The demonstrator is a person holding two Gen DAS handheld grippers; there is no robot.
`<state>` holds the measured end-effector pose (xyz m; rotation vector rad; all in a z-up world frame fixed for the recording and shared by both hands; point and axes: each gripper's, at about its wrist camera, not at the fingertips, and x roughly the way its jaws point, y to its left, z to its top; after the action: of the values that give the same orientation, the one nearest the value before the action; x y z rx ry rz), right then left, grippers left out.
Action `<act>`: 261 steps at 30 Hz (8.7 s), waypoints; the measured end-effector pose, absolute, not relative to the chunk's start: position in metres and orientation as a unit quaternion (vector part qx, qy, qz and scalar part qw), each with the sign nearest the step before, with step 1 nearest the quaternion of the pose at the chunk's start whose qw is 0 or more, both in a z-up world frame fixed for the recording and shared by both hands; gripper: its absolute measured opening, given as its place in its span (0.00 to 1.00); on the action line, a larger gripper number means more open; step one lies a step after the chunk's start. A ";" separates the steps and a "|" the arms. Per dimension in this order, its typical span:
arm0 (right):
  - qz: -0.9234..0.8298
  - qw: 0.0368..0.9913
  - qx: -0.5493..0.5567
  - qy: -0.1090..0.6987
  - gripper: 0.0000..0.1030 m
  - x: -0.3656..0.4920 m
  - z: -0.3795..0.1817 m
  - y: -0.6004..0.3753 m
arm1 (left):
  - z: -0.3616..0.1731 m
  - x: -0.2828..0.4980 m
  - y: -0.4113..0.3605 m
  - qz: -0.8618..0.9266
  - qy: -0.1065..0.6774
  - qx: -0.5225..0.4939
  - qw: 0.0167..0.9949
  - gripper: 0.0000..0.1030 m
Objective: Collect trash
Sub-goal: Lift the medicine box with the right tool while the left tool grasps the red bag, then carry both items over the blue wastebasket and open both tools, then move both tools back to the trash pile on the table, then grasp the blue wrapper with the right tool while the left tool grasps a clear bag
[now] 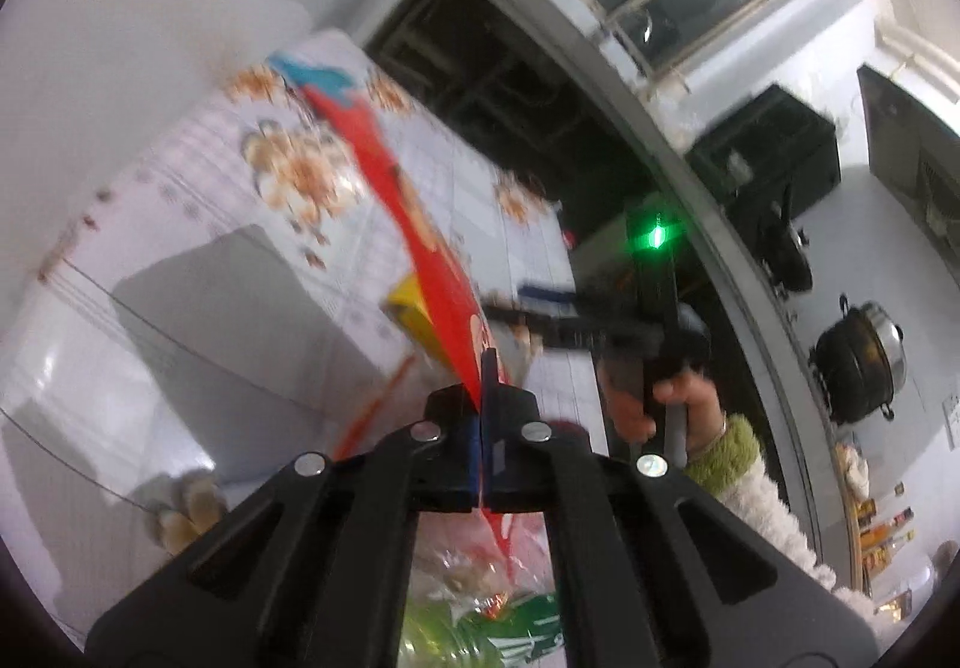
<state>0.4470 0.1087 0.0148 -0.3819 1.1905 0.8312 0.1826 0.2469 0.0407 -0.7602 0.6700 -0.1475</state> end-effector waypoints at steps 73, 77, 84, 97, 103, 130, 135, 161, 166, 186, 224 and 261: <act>-0.092 0.850 0.367 0.367 0.71 0.087 0.002 -0.342 | 0.094 0.153 -0.103 -0.323 0.344 -0.103 0.876 0.00; -0.135 0.827 0.404 0.368 0.71 0.067 -0.025 -0.377 | 0.077 0.161 -0.157 -0.350 0.374 -0.070 0.856 0.00; -0.177 0.776 0.475 0.375 0.71 0.050 -0.090 -0.421 | 0.026 0.182 -0.251 -0.382 0.447 0.001 0.809 0.00; -0.219 0.725 0.521 0.394 0.72 0.085 -0.194 -0.480 | -0.078 0.222 -0.375 -0.369 0.525 0.094 0.761 0.00; -0.264 0.720 0.509 0.391 0.85 0.104 -0.241 -0.504 | -0.116 0.253 -0.418 -0.371 0.560 0.101 0.734 0.29; -0.263 0.797 0.379 0.389 0.85 0.046 -0.149 -0.405 | -0.011 0.192 -0.296 -0.378 0.473 0.072 0.792 0.65; -0.246 0.841 0.280 0.393 0.89 0.061 -0.093 -0.363 | 0.009 0.174 -0.230 -0.362 0.459 0.050 0.810 0.70; 0.023 0.936 0.101 0.336 0.94 0.130 0.059 -0.157 | 0.055 0.095 0.097 -0.138 0.316 -0.099 0.933 0.79; 0.148 0.909 0.161 0.356 0.94 0.147 0.070 -0.124 | 0.044 0.105 0.139 -0.091 0.324 -0.137 0.932 0.79; 0.239 0.866 0.190 0.397 0.92 0.183 0.063 -0.050 | -0.012 0.143 0.192 -0.100 0.395 -0.331 0.851 0.52; 0.228 0.861 0.206 0.404 0.84 0.187 0.048 -0.070 | -0.029 0.170 0.162 -0.141 0.453 -0.388 0.790 0.10; 0.226 0.667 0.427 0.567 0.75 0.265 -0.071 -0.094 | 0.010 0.134 0.192 -0.167 0.304 -0.380 0.858 0.03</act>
<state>0.2653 -0.0941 -0.0713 0.9637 1.2800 0.5102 0.1335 0.1924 0.0102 -0.7972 0.6385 -0.3501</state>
